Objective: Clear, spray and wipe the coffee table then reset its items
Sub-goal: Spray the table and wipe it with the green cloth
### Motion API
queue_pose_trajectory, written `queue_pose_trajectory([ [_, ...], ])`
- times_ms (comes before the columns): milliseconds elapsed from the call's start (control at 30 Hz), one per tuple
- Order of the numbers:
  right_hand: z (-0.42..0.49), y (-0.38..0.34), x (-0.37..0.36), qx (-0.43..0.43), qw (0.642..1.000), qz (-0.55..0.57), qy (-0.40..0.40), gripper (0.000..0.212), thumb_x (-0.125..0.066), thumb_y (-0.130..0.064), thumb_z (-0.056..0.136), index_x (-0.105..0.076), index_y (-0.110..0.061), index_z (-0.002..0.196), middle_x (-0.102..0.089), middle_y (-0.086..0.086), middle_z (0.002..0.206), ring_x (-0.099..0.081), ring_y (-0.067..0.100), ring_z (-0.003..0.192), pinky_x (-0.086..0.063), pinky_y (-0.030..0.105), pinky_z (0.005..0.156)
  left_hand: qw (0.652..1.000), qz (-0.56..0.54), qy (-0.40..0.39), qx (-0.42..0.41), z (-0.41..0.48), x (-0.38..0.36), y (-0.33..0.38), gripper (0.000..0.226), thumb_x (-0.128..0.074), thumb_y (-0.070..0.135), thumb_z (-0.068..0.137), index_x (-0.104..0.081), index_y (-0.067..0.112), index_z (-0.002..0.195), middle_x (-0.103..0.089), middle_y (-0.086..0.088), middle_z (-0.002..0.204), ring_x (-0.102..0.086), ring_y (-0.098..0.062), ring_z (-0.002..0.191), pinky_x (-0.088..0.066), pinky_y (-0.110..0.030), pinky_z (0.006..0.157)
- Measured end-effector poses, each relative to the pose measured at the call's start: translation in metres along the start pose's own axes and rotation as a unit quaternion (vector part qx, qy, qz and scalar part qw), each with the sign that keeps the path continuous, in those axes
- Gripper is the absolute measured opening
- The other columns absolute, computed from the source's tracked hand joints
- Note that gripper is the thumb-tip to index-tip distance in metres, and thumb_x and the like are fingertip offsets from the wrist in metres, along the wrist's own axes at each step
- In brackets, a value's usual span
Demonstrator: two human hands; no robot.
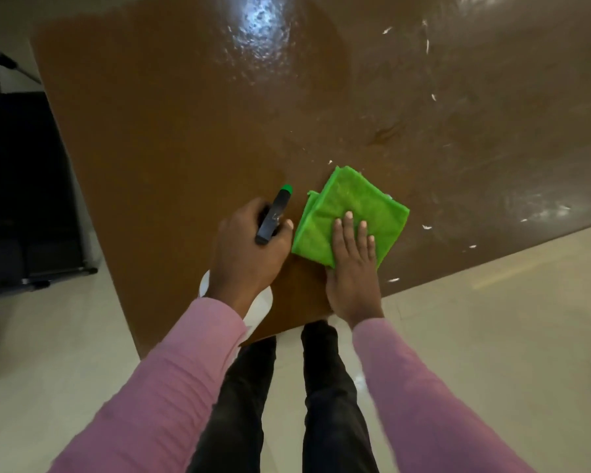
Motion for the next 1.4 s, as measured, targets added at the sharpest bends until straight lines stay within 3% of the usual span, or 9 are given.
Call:
queue_pose_trajectory([
  [133,-0.039,-0.034,-0.027,0.128,0.990,-0.027,-0.054,0.073,-0.023,-0.023,0.081,-0.016,-0.013,0.153,-0.007,0.004,0.160,0.001,0.031,0.146,-0.004,0.048,0.119,1.000,0.026,0.007,0.007,-0.015,-0.015,0.002,0.010,-0.067,0.023,0.087,-0.062,0.015,0.083,-0.059,0.004,0.063,-0.058,-0.020,0.058,-0.048,-0.037,0.055],
  [267,-0.054,0.025,-0.024,0.262,0.959,-0.080,-0.067,0.078,-0.039,-0.017,0.077,-0.017,-0.017,0.152,-0.012,0.000,0.158,-0.009,0.024,0.147,-0.008,0.044,0.121,0.999,0.050,-0.004,-0.003,-0.032,-0.028,0.011,0.012,-0.068,0.023,0.087,-0.061,0.015,0.081,-0.059,0.000,0.062,-0.058,-0.022,0.056,-0.049,-0.043,0.054],
  [533,-0.004,0.124,0.029,-0.090,0.994,0.025,0.062,0.076,-0.047,-0.014,0.086,-0.012,-0.008,0.153,-0.004,0.012,0.161,0.002,0.035,0.147,0.001,0.047,0.119,0.998,0.020,-0.047,0.041,-0.043,-0.058,0.022,0.009,-0.063,0.027,0.093,-0.061,0.018,0.095,-0.062,0.001,0.077,-0.063,-0.025,0.071,-0.060,-0.047,0.069],
  [600,-0.013,0.091,0.017,-0.093,0.993,0.034,0.071,0.076,-0.045,-0.012,0.084,-0.012,-0.008,0.153,-0.002,0.011,0.160,0.003,0.038,0.146,0.005,0.045,0.118,0.998,0.020,-0.040,0.050,-0.043,-0.069,0.024,0.011,-0.064,0.028,0.092,-0.062,0.017,0.091,-0.062,-0.002,0.073,-0.063,-0.029,0.068,-0.059,-0.050,0.064],
  [800,-0.069,0.084,-0.016,0.192,0.980,-0.051,-0.029,0.081,-0.051,-0.017,0.081,-0.013,-0.016,0.153,-0.010,0.001,0.160,-0.005,0.025,0.148,-0.007,0.044,0.120,0.998,0.052,-0.011,0.024,-0.040,-0.092,0.043,0.011,-0.067,0.024,0.087,-0.062,0.015,0.085,-0.060,-0.001,0.066,-0.060,-0.028,0.062,-0.053,-0.050,0.058],
  [1000,-0.031,0.199,0.039,-0.020,1.000,-0.014,0.019,0.076,-0.041,-0.015,0.082,-0.014,-0.010,0.152,-0.006,0.009,0.160,0.001,0.029,0.147,-0.003,0.047,0.119,0.997,0.046,-0.044,0.046,-0.037,-0.105,0.058,0.012,-0.064,0.027,0.092,-0.063,0.016,0.097,-0.062,0.000,0.076,-0.063,-0.026,0.070,-0.060,-0.041,0.066],
  [1100,-0.014,0.182,0.047,-0.100,0.994,0.033,0.028,0.074,-0.037,-0.022,0.084,-0.012,-0.006,0.152,-0.004,0.014,0.160,0.002,0.038,0.146,-0.001,0.050,0.119,0.995,0.046,-0.047,0.071,-0.035,-0.114,0.056,0.011,-0.063,0.028,0.092,-0.062,0.018,0.097,-0.062,-0.001,0.077,-0.064,-0.028,0.073,-0.060,-0.043,0.069],
  [1300,-0.052,0.110,0.007,0.200,0.976,-0.053,-0.066,0.088,-0.061,-0.018,0.076,-0.016,-0.015,0.152,-0.012,0.002,0.160,-0.006,0.029,0.147,-0.005,0.047,0.119,0.993,0.095,-0.019,0.063,-0.025,-0.125,0.071,0.013,-0.066,0.026,0.086,-0.060,0.015,0.082,-0.059,0.000,0.065,-0.060,-0.029,0.064,-0.054,-0.046,0.060],
  [1400,-0.043,0.137,0.017,0.275,0.955,-0.074,-0.084,0.075,-0.046,-0.023,0.083,-0.019,-0.016,0.152,-0.018,0.002,0.159,-0.013,0.026,0.147,-0.011,0.044,0.117,0.990,0.126,-0.007,0.068,-0.013,-0.126,0.082,0.021,-0.065,0.028,0.086,-0.057,0.015,0.072,-0.057,-0.001,0.062,-0.058,-0.031,0.064,-0.046,-0.037,0.058],
])
Point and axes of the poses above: each hand's wrist, its own z-axis towards the middle knuckle, its own x-axis out of the back of the hand, y = z × x, the point moved 3 cm from there along z, towards the middle knuckle
